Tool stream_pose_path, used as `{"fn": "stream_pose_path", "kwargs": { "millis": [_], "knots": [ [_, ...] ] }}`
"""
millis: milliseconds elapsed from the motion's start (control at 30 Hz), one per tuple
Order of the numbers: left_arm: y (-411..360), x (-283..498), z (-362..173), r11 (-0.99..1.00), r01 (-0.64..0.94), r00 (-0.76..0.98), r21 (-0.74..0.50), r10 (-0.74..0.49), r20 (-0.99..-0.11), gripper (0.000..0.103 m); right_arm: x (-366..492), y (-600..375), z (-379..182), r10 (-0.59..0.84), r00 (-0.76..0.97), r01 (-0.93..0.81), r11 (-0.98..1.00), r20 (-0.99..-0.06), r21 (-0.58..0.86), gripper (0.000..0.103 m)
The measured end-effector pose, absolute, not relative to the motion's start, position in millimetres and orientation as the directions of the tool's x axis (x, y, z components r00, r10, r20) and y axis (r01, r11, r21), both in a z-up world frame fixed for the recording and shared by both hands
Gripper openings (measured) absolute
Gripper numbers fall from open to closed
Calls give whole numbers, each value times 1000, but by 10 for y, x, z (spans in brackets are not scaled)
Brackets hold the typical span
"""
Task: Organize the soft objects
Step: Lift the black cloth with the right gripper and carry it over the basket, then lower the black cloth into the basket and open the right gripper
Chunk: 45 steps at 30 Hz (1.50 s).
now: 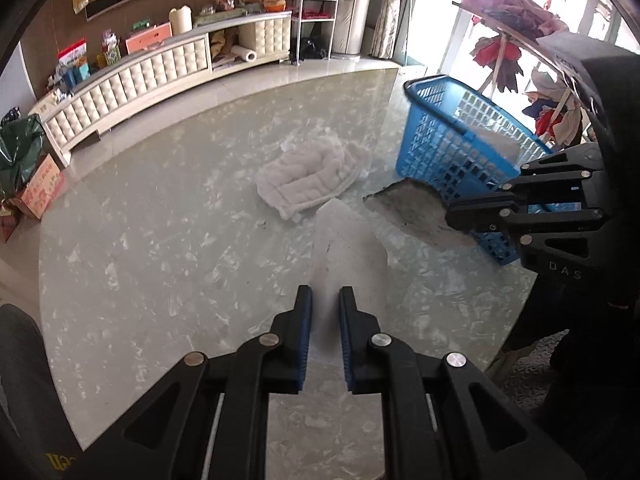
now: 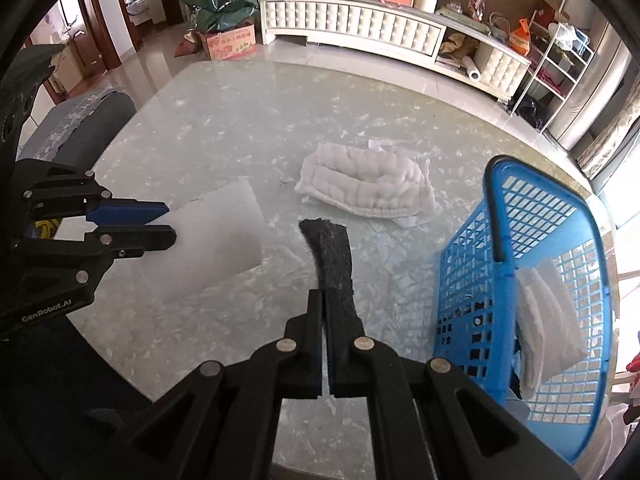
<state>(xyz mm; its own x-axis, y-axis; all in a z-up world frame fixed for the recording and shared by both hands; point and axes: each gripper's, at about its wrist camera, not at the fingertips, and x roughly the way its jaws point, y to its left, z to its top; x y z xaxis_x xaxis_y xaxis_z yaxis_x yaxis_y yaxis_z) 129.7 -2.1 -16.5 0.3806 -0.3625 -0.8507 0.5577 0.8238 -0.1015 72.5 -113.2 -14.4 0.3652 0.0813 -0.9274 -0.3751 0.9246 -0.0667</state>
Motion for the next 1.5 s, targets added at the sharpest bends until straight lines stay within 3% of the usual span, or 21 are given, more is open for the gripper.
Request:
{"fn": "stream_pose_path", "kwargs": {
  "millis": [500,1033,1500],
  "knots": [
    [-166,1082,107,820,569,421,-61,-354,-835,12,491,-1343,417,121,473,-365,928,-873,-69,1],
    [-544,1124,344,794,603,439,-74,-408,-801,12,421,-1919,749,50,566,-257,959,-823,-118,1],
    [-679,1221,269,790,609,422,-68,-396,-815,12,582,-2275,202,-22,477,-176,977,-878,-121,1]
  ]
}}
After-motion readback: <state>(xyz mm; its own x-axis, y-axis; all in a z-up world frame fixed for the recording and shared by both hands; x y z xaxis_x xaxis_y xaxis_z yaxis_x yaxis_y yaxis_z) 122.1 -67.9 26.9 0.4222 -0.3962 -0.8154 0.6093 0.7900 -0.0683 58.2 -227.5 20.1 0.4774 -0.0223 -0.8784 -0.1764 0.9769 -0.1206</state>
